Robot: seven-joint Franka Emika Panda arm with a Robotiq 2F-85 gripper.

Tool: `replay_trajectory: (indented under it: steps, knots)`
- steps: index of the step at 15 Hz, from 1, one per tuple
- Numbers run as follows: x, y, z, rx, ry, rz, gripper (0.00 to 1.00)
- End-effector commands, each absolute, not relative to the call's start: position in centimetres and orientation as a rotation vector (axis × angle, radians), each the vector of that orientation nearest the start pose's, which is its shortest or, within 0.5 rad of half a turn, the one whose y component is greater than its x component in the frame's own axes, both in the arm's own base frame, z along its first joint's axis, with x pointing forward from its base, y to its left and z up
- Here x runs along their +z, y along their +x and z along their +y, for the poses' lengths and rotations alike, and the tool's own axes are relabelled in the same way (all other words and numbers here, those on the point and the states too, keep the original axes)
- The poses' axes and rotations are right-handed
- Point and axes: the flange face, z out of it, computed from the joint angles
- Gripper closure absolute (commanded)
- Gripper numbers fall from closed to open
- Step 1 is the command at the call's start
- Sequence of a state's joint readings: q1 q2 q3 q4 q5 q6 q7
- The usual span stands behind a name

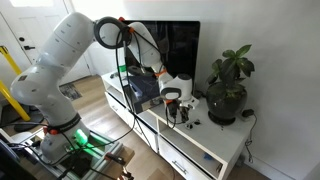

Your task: Remove the lid from the clear bowl and then put the pair of glasses in the bowl

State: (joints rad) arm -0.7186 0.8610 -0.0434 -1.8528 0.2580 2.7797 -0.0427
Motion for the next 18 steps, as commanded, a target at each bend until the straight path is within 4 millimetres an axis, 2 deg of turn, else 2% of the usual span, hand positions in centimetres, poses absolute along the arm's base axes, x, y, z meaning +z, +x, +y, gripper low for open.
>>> replay_trajectory:
  steps: [1,7,8,9,12,14,18]
  knots:
    - [6.5,44.2,-44.7,-0.167,-2.767,1.406,0.50]
    - [8.9,44.2,-47.6,-0.305,-2.830,1.442,0.08]
    - [8.1,44.4,-46.7,-0.260,-2.804,1.451,0.02]
    - [8.3,44.3,-46.9,-0.267,-2.806,1.455,0.21]
    - [8.1,44.4,-46.7,-0.263,-2.808,1.450,0.02]
    - [8.1,44.5,-46.7,-0.263,-2.808,1.449,0.00]
    - [6.5,44.7,-47.9,-0.292,-2.856,1.431,0.00]
